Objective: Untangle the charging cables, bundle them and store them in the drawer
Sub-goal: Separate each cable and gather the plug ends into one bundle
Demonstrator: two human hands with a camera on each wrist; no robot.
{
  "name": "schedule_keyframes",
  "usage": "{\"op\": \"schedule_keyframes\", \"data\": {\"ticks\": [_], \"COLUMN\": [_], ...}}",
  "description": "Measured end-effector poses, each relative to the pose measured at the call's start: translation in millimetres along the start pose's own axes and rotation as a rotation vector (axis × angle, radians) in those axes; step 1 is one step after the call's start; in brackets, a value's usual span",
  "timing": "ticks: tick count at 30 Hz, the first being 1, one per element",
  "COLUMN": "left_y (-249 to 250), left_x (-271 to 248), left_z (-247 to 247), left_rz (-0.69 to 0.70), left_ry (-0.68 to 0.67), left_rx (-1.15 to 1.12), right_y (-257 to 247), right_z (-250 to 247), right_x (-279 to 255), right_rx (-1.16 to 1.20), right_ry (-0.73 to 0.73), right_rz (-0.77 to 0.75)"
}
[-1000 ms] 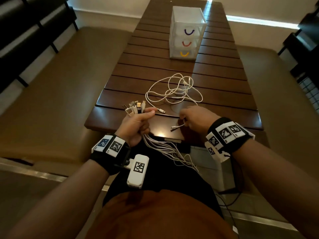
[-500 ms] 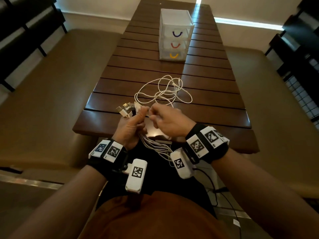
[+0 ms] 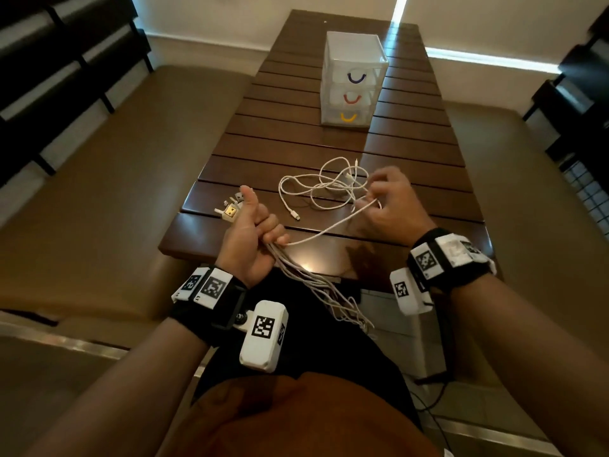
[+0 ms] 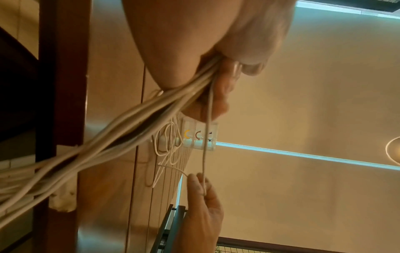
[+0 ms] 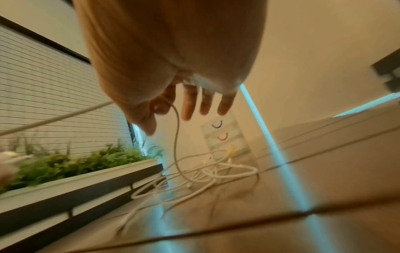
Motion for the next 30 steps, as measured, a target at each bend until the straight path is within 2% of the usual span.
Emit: {"op": "schedule_keyframes", "data": {"ticks": [2, 3, 5, 7, 10, 12, 15, 18, 19, 20, 23, 24, 26, 28, 30], "left_y": [0.6, 0.1, -2.4, -3.8, 3.2, 4.1, -5.7, -12.3, -13.6, -14.1, -14.1, -12.0, -3.7, 8.7, 21.4], "left_x": [-2.8, -3.6, -3.4, 1.3, 14.7, 19.5, 22.1, 24.4, 25.1, 24.3, 16.8, 13.6, 9.0, 8.0, 10.0], "left_z": [6.4, 10.5, 19.4, 27.7, 41.6, 54.5, 67.5, 63.6, 61.1, 60.2, 56.5, 53.8, 42.3, 24.5, 4.0], "left_rz": [-0.028, -0.039, -0.053, -0.041, 0.039, 0.053, 0.027, 0.021, 0.018, 0.022, 0.072, 0.086, 0.092, 0.088, 0.101], "left_ry": [-0.044, -0.059, -0.081, -0.098, -0.133, -0.191, -0.294, -0.258, -0.242, -0.246, -0.298, -0.302, -0.251, -0.155, -0.074], "left_rx": [0.071, 0.116, 0.220, 0.290, 0.367, 0.489, 0.696, 0.707, 0.661, 0.620, 0.548, 0.527, 0.455, 0.362, 0.272], "right_y": [2.4, 1.4, -2.5, -12.4, -39.7, -59.2, -74.3, -56.1, -48.7, -39.1, -8.6, 5.0, 27.0, 40.6, 52.4], "right_z": [-12.0, -12.5, -7.2, -5.2, -0.3, -3.2, -21.2, -38.2, -36.3, -27.8, 21.6, 35.2, 46.4, 41.6, 30.9], "right_x": [13.0, 18.8, 27.6, 30.8, 21.6, 13.6, 9.7, 9.9, 7.3, 3.1, -21.9, -29.7, -31.9, -23.7, -12.9], "right_rx": [-0.013, -0.020, -0.025, 0.089, 0.361, 0.488, 0.686, 0.782, 0.751, 0.670, 0.292, 0.162, -0.081, -0.218, -0.331], "right_ry": [0.104, 0.080, -0.045, -0.135, -0.343, -0.408, -0.313, -0.077, -0.053, -0.088, -0.472, -0.546, -0.500, -0.419, -0.398], "right_rz": [0.003, 0.043, 0.127, 0.139, 0.057, -0.041, -0.133, -0.077, -0.005, 0.084, 0.311, 0.348, 0.327, 0.326, 0.349]}}
Point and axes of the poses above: each hand's wrist, its own x-axis towards the middle knuckle, its own z-axis out of the palm, y = z × x, the point moved 5 cm from there along x, towards the middle knuckle, and after that the axes turned 14 degrees about x, right-handed, at the moved point
